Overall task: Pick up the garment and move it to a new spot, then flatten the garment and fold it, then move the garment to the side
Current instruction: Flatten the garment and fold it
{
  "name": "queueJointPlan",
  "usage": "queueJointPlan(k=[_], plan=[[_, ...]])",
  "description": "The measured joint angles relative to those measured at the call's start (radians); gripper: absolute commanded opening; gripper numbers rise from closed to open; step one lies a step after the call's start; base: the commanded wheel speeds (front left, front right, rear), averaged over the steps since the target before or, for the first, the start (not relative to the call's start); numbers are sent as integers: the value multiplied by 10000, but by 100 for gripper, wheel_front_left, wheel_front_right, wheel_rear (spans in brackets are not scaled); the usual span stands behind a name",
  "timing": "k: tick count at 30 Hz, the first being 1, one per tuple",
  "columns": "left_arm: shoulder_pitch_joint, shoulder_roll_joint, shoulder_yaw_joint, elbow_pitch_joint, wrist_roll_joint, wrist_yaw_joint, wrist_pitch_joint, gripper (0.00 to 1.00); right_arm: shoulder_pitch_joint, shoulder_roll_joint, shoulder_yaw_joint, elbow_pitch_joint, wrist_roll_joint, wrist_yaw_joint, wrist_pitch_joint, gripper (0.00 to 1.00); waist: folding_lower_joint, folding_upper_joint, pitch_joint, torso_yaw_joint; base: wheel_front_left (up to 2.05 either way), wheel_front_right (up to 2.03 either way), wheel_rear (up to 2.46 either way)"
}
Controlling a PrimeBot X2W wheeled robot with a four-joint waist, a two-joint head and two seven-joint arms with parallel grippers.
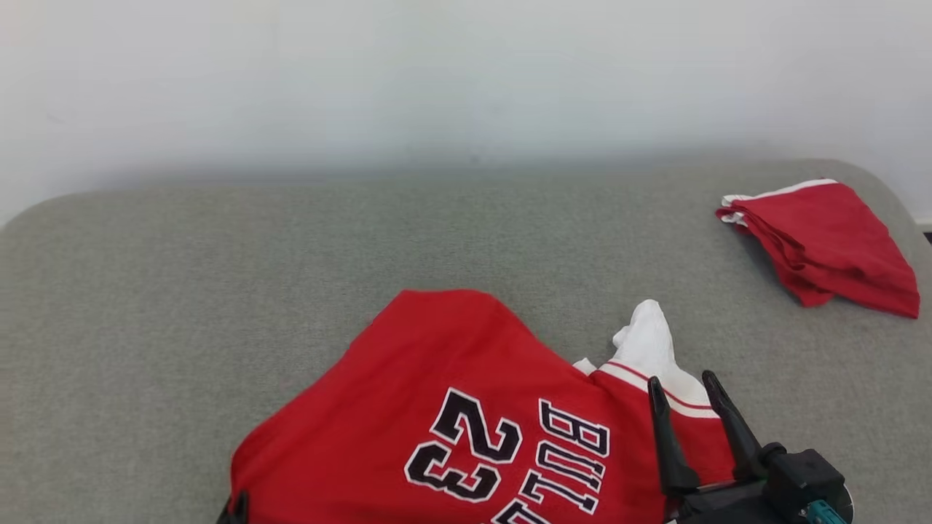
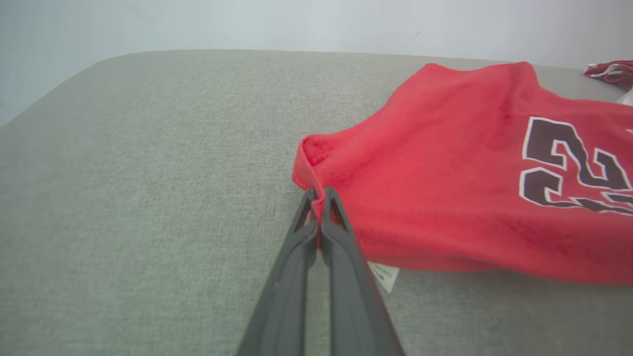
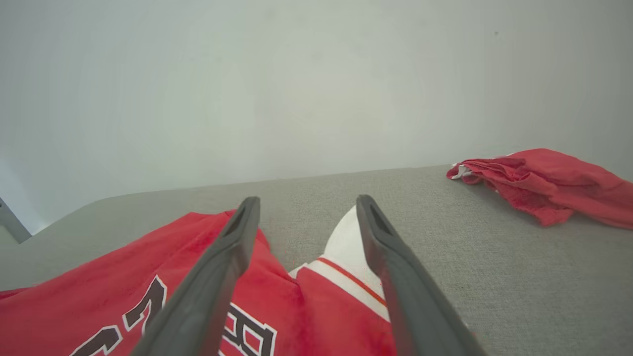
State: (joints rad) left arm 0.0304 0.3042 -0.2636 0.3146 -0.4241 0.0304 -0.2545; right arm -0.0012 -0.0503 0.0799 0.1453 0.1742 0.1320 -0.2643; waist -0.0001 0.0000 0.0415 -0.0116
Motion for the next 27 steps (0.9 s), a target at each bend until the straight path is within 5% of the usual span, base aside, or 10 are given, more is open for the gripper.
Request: queueJointPlan(k=[15, 16, 17, 27], plan=[[1550, -251, 251, -675, -372, 918, 134, 0, 45, -4, -500, 516, -161, -2, 0, 100, 0, 0, -175, -131, 0, 0, 0], [1543, -272, 244, -669, -395, 918, 155, 27, 45, 0, -543, 566, -161, -2, 0, 100, 0, 0, -178, -131, 0, 0, 0], [1533, -311, 253, -677, -416, 917, 153, 100, 45, -2, -587, 633, -161, -2, 0, 100, 0, 0, -184, -128, 0, 0, 0], [834, -537, 598, -1072, -54, 825, -42, 100, 15, -215, -1035, 1685, -159, -2, 0, 100, 1, 0, -298, -177, 0, 0, 0]])
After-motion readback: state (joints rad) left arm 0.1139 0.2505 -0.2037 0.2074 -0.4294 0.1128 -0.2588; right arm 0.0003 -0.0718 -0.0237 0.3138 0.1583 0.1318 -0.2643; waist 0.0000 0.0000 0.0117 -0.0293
